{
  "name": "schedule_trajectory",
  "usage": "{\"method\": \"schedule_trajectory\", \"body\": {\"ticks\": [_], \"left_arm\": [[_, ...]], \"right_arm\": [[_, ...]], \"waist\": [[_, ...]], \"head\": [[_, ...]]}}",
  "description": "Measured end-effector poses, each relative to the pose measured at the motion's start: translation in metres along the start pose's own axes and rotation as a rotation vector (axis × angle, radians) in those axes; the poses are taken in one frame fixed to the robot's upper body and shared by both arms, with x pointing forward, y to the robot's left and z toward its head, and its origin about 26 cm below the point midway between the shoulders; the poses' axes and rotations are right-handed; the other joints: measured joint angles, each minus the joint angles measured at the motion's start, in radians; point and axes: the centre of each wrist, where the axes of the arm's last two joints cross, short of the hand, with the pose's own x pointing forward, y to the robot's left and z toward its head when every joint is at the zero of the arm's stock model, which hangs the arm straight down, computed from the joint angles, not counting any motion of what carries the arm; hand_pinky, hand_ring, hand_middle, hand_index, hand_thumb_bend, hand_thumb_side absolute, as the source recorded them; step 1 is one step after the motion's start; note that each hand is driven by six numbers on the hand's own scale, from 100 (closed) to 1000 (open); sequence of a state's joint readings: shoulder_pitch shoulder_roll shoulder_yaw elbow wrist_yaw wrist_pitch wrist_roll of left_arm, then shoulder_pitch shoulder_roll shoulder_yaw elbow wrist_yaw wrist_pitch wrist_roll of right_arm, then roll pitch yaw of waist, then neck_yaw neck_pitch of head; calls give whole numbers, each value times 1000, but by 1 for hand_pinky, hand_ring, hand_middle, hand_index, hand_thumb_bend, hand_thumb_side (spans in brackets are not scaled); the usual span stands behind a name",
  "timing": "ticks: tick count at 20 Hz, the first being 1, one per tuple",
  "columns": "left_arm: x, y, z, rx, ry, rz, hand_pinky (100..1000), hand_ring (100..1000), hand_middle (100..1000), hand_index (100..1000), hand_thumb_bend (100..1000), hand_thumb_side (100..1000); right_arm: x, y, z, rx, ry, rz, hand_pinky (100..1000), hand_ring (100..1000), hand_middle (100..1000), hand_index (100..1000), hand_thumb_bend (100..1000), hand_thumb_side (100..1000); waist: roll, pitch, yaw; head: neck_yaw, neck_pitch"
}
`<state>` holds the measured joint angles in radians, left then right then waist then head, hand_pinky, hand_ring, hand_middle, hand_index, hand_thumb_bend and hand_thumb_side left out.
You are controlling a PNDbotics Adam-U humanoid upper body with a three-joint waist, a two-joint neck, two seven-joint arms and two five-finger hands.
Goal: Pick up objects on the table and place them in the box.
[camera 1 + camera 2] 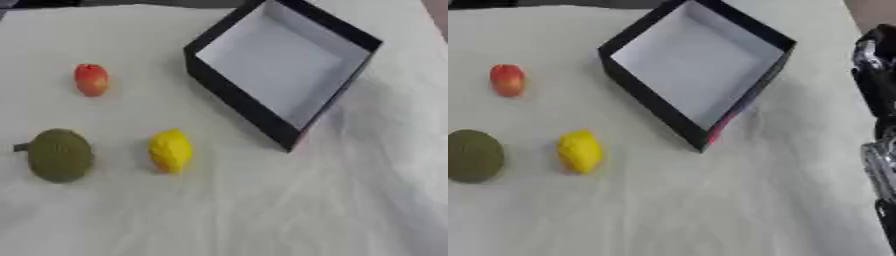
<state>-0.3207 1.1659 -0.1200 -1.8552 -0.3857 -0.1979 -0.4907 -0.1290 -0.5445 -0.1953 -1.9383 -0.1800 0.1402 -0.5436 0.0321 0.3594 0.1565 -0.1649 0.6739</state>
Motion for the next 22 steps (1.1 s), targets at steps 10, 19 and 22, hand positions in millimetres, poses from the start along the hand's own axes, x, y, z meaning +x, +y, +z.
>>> {"method": "schedule_trajectory", "body": {"ticks": [10,19,22], "left_arm": [[-11,-17,-45,-128,-76,27,847,853,845,884,585,362],[-11,-22,-66,-147,-104,36,836,850,842,892,617,307],[-5,-21,-87,-123,-117,30,832,845,835,884,581,295]], "right_arm": [[3,3,-1,25,-11,-5,859,787,661,777,100,471],[4,6,-2,38,-15,-11,859,787,659,777,100,475],[4,6,-2,42,-14,-12,859,787,659,777,100,477]], "waist": [[3,0,-19],[3,0,-33],[3,0,-33]], "head": [[19,1],[33,1],[39,4]]}}
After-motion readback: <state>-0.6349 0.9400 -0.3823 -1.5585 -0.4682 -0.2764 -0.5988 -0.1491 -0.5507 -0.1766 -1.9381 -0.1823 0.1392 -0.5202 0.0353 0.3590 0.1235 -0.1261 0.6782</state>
